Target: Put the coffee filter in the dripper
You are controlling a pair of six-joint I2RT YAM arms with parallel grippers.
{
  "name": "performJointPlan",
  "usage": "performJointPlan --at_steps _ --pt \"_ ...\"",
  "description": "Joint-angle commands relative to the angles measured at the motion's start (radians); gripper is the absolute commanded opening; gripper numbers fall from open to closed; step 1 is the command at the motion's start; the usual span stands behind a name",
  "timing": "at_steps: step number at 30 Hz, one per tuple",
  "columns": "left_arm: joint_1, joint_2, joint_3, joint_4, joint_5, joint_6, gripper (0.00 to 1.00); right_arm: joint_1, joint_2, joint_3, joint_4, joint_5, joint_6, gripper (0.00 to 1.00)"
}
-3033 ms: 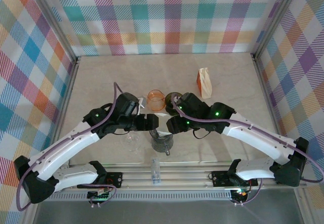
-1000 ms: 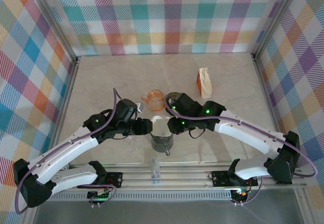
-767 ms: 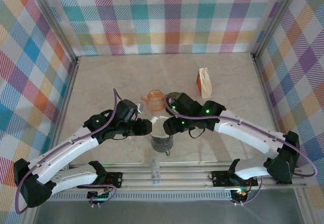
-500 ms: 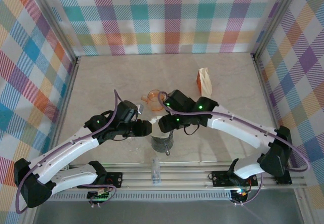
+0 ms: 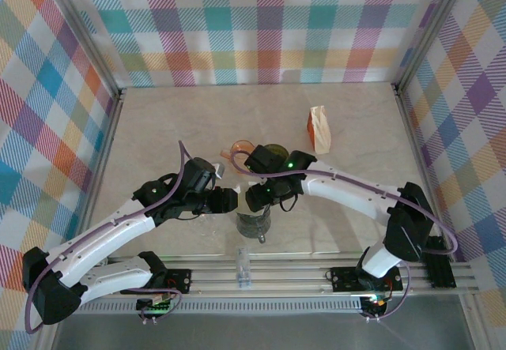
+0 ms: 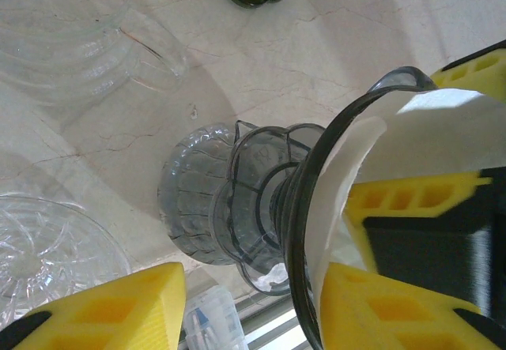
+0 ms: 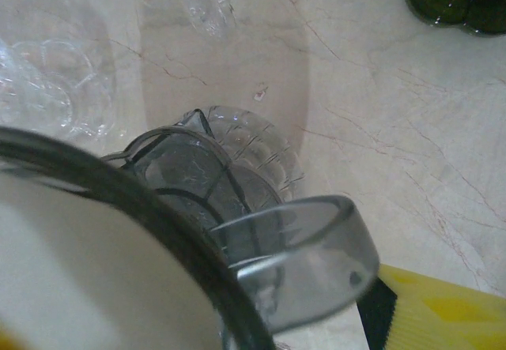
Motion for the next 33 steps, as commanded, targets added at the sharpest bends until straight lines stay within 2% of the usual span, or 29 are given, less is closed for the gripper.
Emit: performJointPlan --at_steps 1,8,10,15,22,26,33 --pt "-0.010 -0.006 -0.002 0.017 0.010 -0.009 0.48 -0.007 0.023 0.014 -0.009 0.020 -0.014 0.70" --pt "-0.006 -0.045 -0.004 0.037 -0.018 -0.027 0.50 -0.006 0.036 -0.014 0.011 0.028 -0.006 0.70" --pt "-0.003 -0.059 -0.009 0.053 -0.030 -0.033 0.60 -0.006 0.040 -0.022 0.016 0.026 -0.002 0.69" --pt "0.009 -0.059 -0.014 0.105 -0.019 -0.035 0.71 -0.006 0.042 -0.031 0.021 0.027 0.001 0.69" --pt "0.019 0.003 -0.019 0.125 -0.015 -0.034 0.70 -0.007 0.042 -0.041 0.024 0.033 0.004 0.69" --pt "0.028 0.017 -0.025 0.115 -0.027 -0.034 0.57 -0.006 0.042 -0.046 0.025 0.033 0.006 0.69" --pt "0.037 0.024 -0.043 0.118 -0.022 -0.041 0.51 -0.006 0.048 -0.052 0.027 0.039 0.009 0.69"
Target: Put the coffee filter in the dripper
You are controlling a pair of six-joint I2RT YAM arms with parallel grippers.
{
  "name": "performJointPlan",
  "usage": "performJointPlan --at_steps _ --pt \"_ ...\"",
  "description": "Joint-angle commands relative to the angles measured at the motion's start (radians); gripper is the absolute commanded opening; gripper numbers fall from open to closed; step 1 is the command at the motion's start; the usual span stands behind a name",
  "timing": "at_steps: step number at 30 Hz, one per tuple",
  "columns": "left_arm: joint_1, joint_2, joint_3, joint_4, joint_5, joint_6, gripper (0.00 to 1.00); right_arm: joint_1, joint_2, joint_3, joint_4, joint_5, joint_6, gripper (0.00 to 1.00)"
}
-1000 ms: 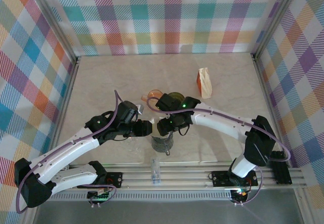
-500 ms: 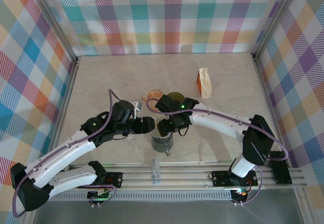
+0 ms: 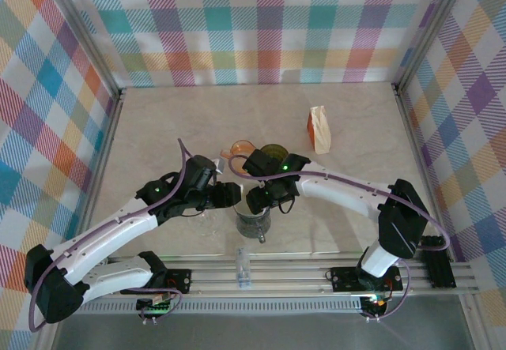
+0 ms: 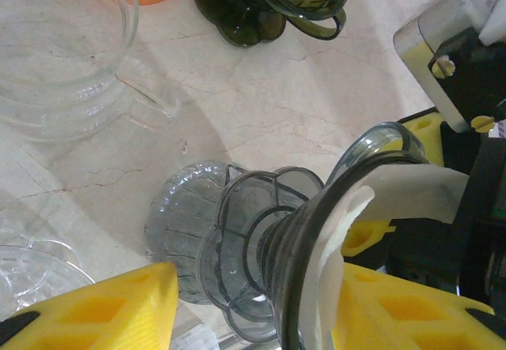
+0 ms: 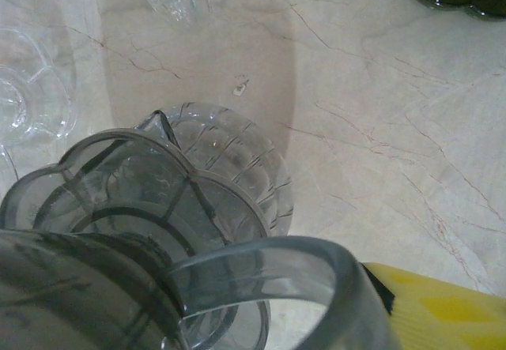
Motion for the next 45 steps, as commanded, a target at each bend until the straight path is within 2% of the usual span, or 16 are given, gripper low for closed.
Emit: performJointPlan --at_steps 1,6,16,36,45 --pt "0.009 0.006 -0.021 0.013 -0.002 -0.004 0.50 -0.005 0.017 -0.016 -0.004 0.016 0.008 0.69" --pt "0.010 0.017 -0.022 0.013 0.006 -0.007 0.46 -0.007 -0.004 -0.006 0.003 0.007 0.005 0.69" --pt "0.010 0.019 -0.015 0.006 0.014 -0.010 0.46 -0.006 -0.061 0.020 0.010 -0.026 0.014 0.71" --pt "0.011 0.017 -0.022 0.010 0.018 -0.012 0.46 -0.005 0.025 -0.008 0.001 -0.011 0.014 0.70" --pt "0.011 0.023 -0.020 0.011 0.019 -0.013 0.46 -0.006 -0.075 0.051 -0.013 0.003 0.016 0.71"
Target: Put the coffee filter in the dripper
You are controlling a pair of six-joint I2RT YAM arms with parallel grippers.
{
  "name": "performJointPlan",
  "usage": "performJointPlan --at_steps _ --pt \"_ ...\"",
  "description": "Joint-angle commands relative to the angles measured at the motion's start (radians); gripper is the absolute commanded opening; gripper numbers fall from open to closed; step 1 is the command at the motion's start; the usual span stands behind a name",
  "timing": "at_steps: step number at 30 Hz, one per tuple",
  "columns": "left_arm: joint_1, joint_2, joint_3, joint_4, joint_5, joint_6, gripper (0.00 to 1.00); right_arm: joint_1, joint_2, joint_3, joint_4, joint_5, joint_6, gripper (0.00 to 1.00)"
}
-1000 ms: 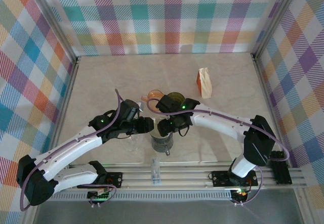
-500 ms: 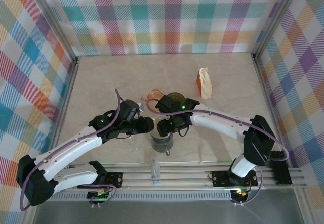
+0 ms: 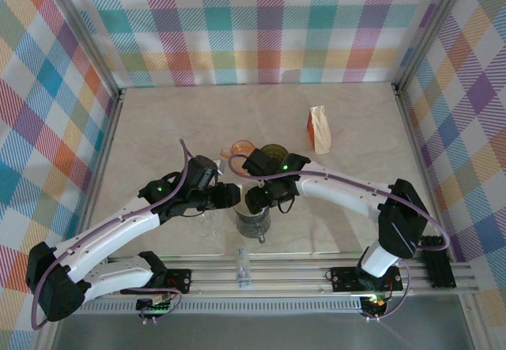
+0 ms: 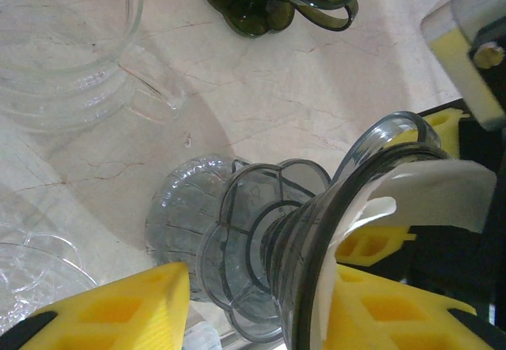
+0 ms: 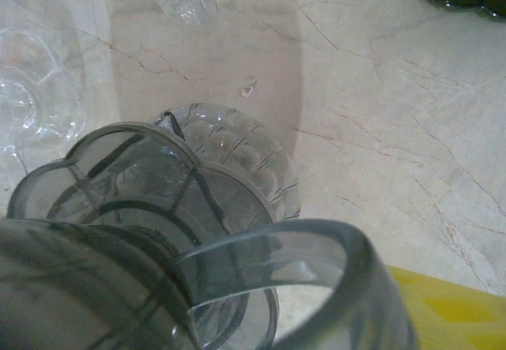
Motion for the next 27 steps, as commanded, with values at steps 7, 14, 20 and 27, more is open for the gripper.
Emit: performJointPlan --at_steps 7,14,20,27 --pt "0.008 0.005 -0.019 0.017 0.009 -0.012 0.46 -0.005 -0.171 0.020 -0.059 0.059 0.037 0.71" --pt "0.007 0.008 -0.020 0.019 0.009 -0.012 0.46 -0.005 -0.253 -0.042 -0.074 0.083 0.073 0.71" --pt "0.008 0.010 -0.021 0.014 0.006 -0.009 0.46 -0.005 -0.242 -0.040 -0.074 0.077 0.073 0.70" --pt "0.007 0.004 -0.021 0.015 0.006 -0.013 0.46 -0.005 -0.209 0.040 -0.031 0.031 0.028 0.73"
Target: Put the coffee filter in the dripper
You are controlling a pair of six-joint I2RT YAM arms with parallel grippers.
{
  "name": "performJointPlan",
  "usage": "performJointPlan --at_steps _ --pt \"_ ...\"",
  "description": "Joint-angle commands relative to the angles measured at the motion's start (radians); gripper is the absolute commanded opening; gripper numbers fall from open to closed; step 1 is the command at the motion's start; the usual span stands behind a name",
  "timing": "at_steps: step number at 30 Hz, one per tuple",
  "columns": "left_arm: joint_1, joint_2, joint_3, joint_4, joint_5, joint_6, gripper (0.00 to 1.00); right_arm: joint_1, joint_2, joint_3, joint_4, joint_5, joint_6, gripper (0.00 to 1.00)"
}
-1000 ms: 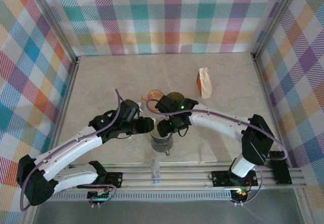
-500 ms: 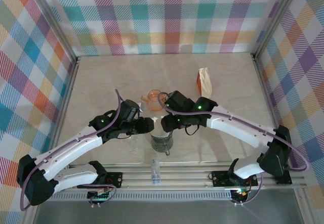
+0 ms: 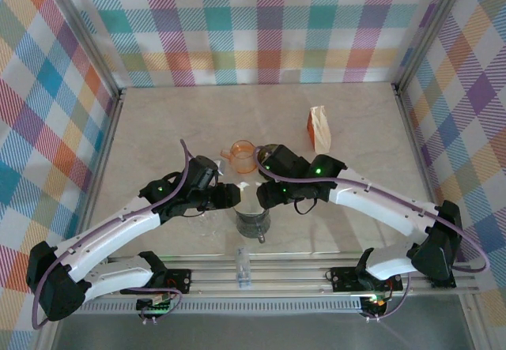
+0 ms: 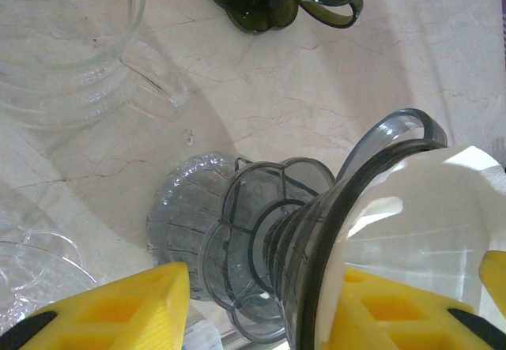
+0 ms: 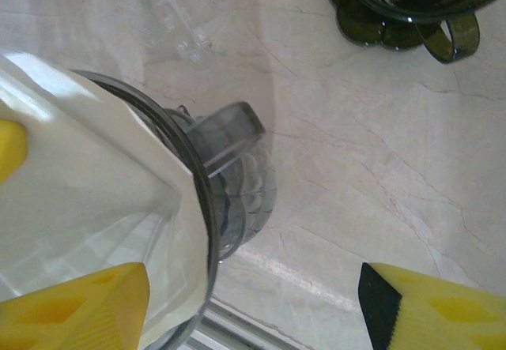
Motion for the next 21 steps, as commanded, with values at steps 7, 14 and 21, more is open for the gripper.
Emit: performJointPlan --at_steps 7,14,21 --pt "0.006 0.000 -0.022 0.018 0.003 -0.012 0.46 -0.005 0.135 0.082 0.040 -0.075 -0.043 0.73" --pt "0.006 0.005 -0.026 0.024 0.006 -0.012 0.46 -0.004 0.202 0.057 0.038 -0.079 -0.056 0.72" --pt "0.007 0.010 -0.026 0.027 0.011 -0.012 0.46 -0.004 0.261 0.045 0.036 -0.068 -0.066 0.72"
